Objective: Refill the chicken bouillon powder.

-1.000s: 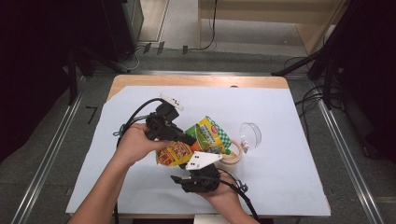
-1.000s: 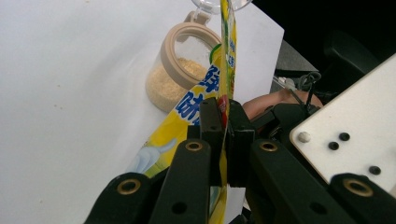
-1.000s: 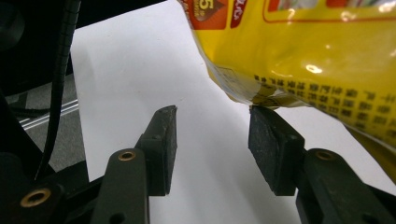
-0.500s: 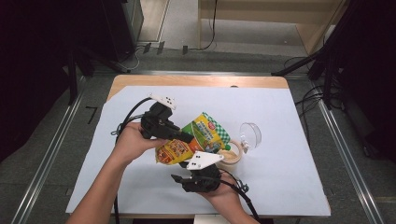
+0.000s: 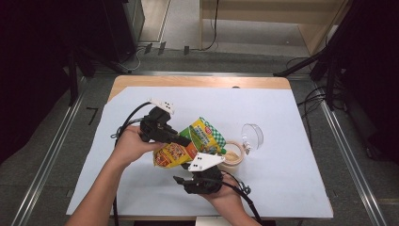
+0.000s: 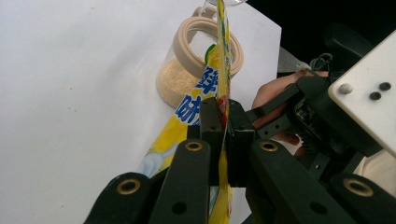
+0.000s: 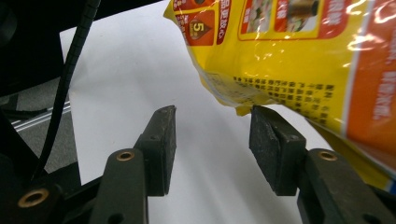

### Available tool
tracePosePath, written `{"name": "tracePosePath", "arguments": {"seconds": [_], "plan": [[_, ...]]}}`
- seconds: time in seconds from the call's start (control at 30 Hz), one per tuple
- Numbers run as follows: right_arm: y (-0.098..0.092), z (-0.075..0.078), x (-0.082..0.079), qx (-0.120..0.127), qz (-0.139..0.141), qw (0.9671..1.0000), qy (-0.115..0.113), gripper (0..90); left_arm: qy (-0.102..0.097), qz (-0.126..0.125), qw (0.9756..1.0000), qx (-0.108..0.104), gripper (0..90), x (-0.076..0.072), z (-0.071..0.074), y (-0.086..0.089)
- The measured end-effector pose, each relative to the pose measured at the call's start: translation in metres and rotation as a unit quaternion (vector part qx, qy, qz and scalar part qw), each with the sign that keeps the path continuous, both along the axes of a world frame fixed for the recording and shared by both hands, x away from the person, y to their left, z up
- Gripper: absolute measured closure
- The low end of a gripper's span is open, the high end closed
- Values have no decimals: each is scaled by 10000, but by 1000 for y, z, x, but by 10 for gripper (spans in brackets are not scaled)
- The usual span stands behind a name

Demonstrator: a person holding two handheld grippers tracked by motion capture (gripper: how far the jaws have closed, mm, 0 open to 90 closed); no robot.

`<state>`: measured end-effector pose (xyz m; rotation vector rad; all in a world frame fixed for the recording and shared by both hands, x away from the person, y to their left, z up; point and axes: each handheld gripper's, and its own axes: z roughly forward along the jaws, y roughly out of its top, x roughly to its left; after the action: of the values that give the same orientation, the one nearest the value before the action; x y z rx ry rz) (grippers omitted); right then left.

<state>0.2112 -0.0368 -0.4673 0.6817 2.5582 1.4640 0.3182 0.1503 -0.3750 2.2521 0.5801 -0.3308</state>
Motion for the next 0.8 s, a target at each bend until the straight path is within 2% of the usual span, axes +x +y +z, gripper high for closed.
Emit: {"name": "tracePosePath", "arguments": {"seconds": [0.03,0.3,0.5,0.67,0.8], "plan": [[0,0,0,5,0,10000,2,527,-9,6,10000,2,890,1,-1,1],[1,-1,0,-8,7,10000,-2,527,-31,82,9993,-371,891,6,-1,10],[1,-1,0,-4,14,10000,-1,527,-92,361,9974,-614,891,17,-4,19],[0,-1,-1,-10,-27,10000,-31,527,-59,515,9962,-699,891,29,-11,22],[-2,0,-1,-8,-67,10000,-31,527,-104,650,9956,-672,891,35,-16,20]]}}
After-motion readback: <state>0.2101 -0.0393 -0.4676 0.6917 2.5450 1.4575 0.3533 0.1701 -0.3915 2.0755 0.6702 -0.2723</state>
